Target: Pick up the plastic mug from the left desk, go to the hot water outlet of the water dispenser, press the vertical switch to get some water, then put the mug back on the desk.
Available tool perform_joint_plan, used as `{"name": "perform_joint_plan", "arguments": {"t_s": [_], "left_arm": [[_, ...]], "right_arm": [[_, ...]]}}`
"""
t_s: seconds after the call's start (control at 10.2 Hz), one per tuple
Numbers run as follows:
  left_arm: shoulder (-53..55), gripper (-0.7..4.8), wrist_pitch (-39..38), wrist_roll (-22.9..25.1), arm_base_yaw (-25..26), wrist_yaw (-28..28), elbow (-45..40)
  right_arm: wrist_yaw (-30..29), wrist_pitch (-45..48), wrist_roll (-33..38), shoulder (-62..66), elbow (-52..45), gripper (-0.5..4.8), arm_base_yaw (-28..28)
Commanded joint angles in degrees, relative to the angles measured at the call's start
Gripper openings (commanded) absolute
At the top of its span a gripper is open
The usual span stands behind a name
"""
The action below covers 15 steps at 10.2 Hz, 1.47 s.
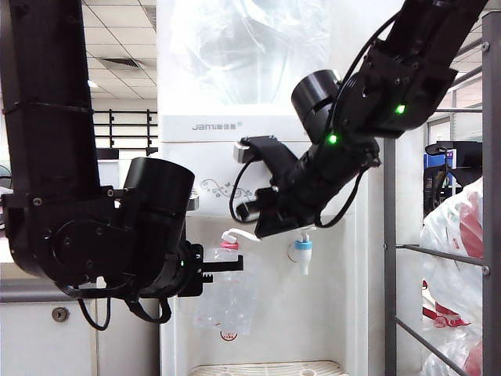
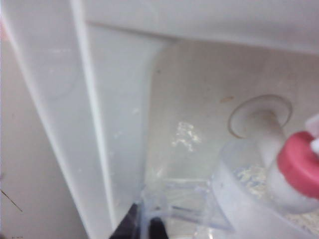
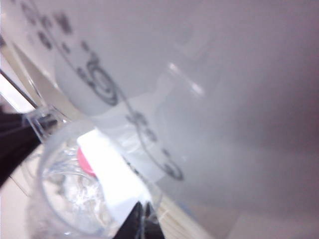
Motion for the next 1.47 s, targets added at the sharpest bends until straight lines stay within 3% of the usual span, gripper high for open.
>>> {"name": "perform_joint_plan", "arguments": {"t_s": [0.1,0.39,0.88,1.47], "left_arm": [[-0.68,-0.05,3.45,-0.66,0.07,-0.24,0.42],[-0.68,-0.05,3.45,-0.68,0.07,-0.24,0.42],[-0.68,-0.05,3.45,-0.68,0.07,-0.24,0.42],[-0.68,-0.05,3.45,-0.68,0.07,-0.24,0.39]], "right_arm": [[-0.81,-0.81,6.25,-6.56,-0.02,-0.01,0.11],[-1.09,-1.14,6.23,-18.53,0.00,-0.01,-0.02],[5.40,-17.88,5.57,-41.24,-0.96,-0.01,-0.46],[7.61,-18.60,8.85,-56.59,-14.32,-0.01,-0.44]]}}
